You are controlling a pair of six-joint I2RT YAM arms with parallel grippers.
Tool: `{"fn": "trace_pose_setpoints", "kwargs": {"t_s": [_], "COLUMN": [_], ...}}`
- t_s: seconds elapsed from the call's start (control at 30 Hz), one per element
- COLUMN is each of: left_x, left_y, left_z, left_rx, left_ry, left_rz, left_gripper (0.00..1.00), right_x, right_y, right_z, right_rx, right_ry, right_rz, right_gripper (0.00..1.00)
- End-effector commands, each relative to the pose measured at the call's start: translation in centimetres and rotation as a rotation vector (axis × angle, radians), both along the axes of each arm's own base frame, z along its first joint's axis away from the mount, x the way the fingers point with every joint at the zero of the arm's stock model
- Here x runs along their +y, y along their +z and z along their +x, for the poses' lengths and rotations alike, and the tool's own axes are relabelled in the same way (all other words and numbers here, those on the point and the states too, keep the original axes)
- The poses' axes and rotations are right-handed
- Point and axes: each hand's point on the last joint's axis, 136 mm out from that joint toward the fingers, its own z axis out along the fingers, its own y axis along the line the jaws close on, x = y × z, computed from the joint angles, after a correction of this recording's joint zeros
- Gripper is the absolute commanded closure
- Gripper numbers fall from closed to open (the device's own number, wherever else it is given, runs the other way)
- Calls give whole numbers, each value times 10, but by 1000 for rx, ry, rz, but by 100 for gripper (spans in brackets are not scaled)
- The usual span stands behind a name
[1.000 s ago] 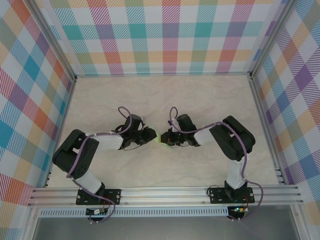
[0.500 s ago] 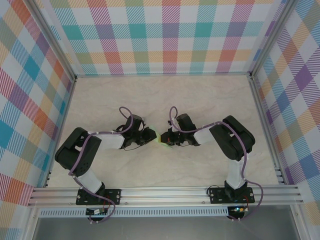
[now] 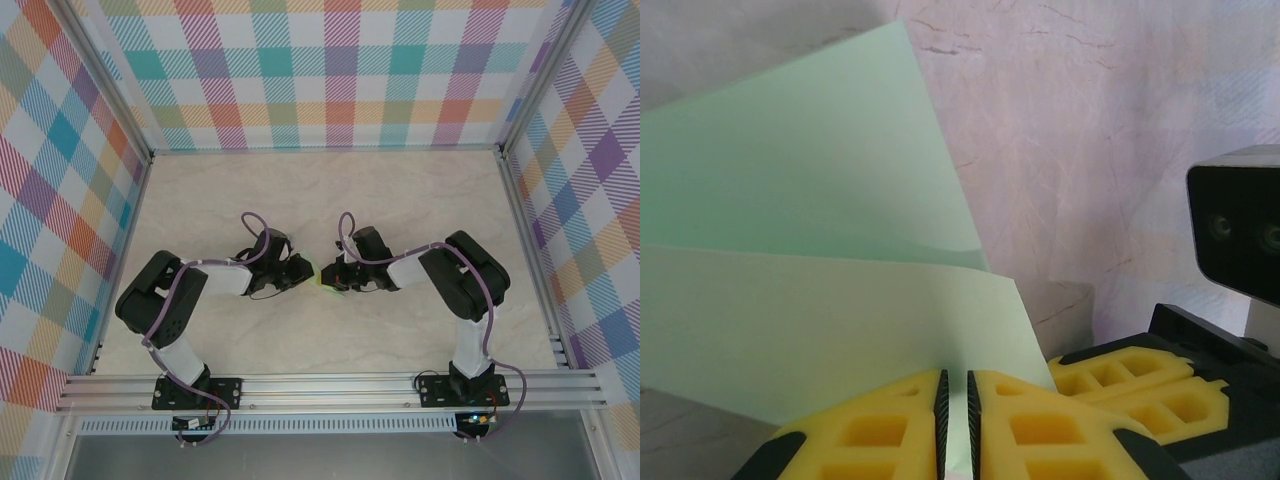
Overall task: Fold a paper plane with a square sheet of paper (pick it up from the middle)
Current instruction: Fold the wing for the fifth time at the center of the table.
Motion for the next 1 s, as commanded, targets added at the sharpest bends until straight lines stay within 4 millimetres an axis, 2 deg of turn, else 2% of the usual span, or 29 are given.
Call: {"fn": "trace_pose_setpoints", "kwargs": {"t_s": [0.0, 0.23, 0.67, 0.97], "left_x": [1, 1, 8, 6], "left_y": [-7, -9, -22, -21], "left_z": [0, 2, -2, -4], "left_rx": [3, 4, 57, 66], "left_ry": [-12, -13, 9, 2], "left_rz": [40, 51, 92, 82], "left_gripper": [84, 85, 88, 89], "right_x": [-7, -6, -7, -18], "right_y": [-20, -14, 16, 27], "right_z": [-4, -2, -1, -4], "right_rx": [59, 73, 63, 52], "right_ry": [-4, -5, 36, 52], "right_rz": [-56, -40, 13, -47], "right_gripper": [93, 87, 78, 75]}}
